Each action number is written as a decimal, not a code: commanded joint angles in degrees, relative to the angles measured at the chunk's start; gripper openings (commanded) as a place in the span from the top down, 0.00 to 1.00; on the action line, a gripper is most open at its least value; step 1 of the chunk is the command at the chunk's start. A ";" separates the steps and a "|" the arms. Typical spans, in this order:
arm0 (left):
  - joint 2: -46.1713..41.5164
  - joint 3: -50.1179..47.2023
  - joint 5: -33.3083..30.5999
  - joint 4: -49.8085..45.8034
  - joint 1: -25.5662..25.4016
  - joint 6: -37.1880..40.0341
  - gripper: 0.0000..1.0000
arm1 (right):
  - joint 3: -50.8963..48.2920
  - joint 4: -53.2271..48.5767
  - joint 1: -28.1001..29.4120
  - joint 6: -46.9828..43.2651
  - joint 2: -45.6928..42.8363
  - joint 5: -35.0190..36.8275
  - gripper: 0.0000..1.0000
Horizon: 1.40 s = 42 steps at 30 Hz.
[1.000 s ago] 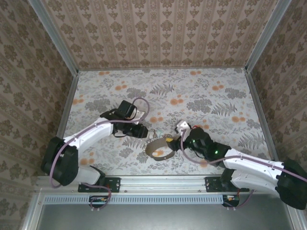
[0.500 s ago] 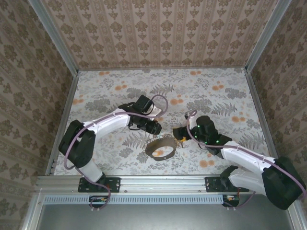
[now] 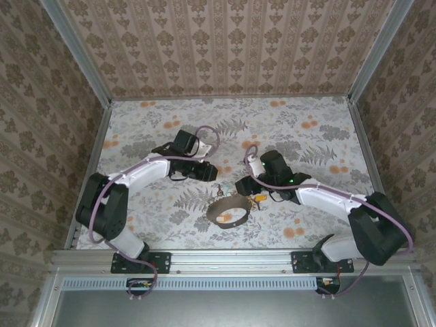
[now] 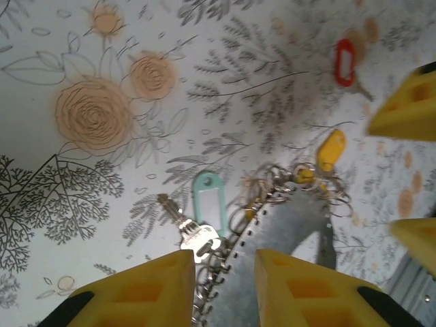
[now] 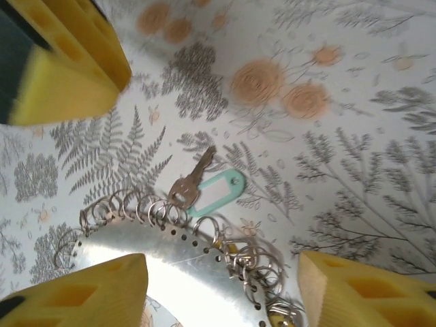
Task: Put the keys on the keyring
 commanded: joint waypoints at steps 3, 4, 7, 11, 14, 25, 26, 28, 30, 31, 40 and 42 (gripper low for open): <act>-3.18 -1.16 1.32 1.14 1.23 -0.60 0.71 | 6.30 -11.11 2.99 -3.71 5.74 0.92 0.49; -3.33 -1.17 1.53 1.40 1.34 -0.65 0.71 | 7.06 -12.20 3.46 -3.97 6.76 1.65 0.50; -3.77 -1.31 1.93 2.05 1.50 -0.85 0.71 | 8.74 -14.62 4.08 -4.76 8.78 3.55 0.53; -3.98 -1.38 1.88 2.08 1.58 -0.81 0.71 | 10.25 -16.36 4.32 -5.73 10.42 4.86 0.58; -4.01 -1.35 1.92 2.22 1.66 -0.88 0.71 | 10.92 -16.47 4.41 -6.24 11.70 5.60 0.59; -4.34 -1.51 2.15 2.40 1.69 -0.99 0.71 | 14.37 -16.02 4.85 -8.26 15.91 5.01 0.70; -4.39 -1.55 2.10 2.40 1.69 -0.94 0.71 | 14.65 -16.16 4.85 -8.35 16.27 5.12 0.70; -4.43 -1.49 2.15 2.54 1.69 -0.92 0.71 | 15.22 -16.42 4.83 -8.72 17.30 5.13 0.71; -4.39 -1.62 2.43 2.63 1.78 -1.02 0.71 | 15.46 -16.27 4.87 -8.87 17.71 5.22 0.71; -4.39 -1.73 2.59 2.66 1.86 -1.05 0.71 | 15.54 -16.35 4.85 -8.94 17.82 5.22 0.71; -4.51 -1.86 3.04 3.06 2.28 -1.46 0.71 | 15.27 -16.44 4.94 -9.62 18.64 4.61 0.77; -4.52 -1.88 3.04 3.10 2.35 -1.47 0.71 | 15.30 -16.49 5.00 -9.75 18.56 4.51 0.80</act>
